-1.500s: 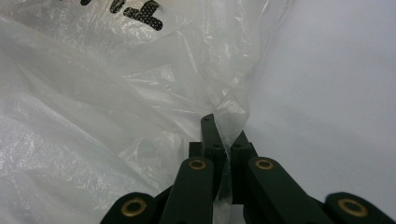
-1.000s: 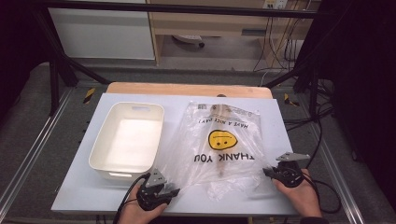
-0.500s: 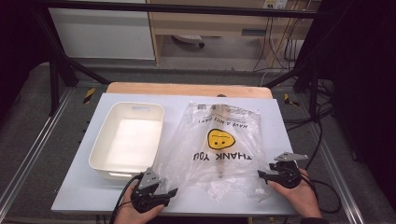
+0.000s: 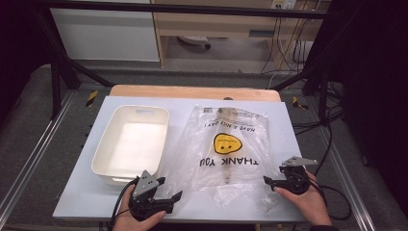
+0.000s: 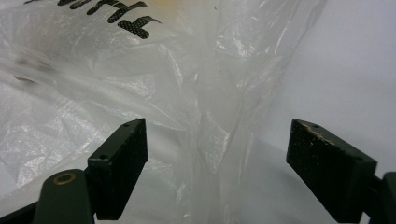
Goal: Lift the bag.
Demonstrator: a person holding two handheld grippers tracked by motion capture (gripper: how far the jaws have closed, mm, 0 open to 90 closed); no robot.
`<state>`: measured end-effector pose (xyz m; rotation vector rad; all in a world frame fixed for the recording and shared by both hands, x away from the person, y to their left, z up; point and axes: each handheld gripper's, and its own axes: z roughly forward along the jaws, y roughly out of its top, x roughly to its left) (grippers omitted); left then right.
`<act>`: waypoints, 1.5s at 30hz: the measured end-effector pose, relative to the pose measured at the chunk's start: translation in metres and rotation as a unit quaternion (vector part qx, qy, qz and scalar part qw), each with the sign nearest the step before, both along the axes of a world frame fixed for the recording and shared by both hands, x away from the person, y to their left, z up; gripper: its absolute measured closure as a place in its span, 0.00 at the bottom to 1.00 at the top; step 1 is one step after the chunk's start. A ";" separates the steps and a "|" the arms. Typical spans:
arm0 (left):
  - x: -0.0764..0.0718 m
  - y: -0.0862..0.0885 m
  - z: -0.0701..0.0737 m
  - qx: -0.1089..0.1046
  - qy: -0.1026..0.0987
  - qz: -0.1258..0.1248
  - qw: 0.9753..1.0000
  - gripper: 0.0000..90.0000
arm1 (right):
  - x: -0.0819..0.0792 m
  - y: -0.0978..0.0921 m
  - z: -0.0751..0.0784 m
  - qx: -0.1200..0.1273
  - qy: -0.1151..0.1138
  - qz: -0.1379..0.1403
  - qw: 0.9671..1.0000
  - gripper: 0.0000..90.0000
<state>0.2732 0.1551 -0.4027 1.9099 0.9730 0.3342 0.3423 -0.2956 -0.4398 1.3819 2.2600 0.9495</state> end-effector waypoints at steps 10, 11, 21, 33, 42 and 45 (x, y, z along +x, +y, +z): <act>0.010 0.003 0.013 -0.028 0.001 0.010 1.000 0.20 | -0.007 0.002 0.006 0.009 -0.019 0.006 1.000 0.18; 0.011 0.004 0.015 -0.029 -0.001 0.013 0.999 0.19 | -0.006 0.003 0.007 0.012 -0.021 0.006 1.000 0.17; 0.026 0.012 0.032 -0.032 -0.016 0.030 0.999 0.17 | -0.001 0.008 0.015 0.027 -0.035 0.017 0.999 0.12; 0.039 0.022 0.036 -0.032 -0.019 0.051 0.998 0.15 | 0.010 0.021 0.022 0.043 -0.050 0.029 0.997 0.12; 0.047 0.032 0.039 -0.031 -0.025 0.067 0.997 0.14 | 0.016 0.028 0.024 0.051 -0.052 0.027 0.997 0.09; 0.049 0.037 0.042 -0.029 -0.034 0.071 0.996 0.13 | 0.018 0.029 0.025 0.052 -0.053 0.024 0.997 0.08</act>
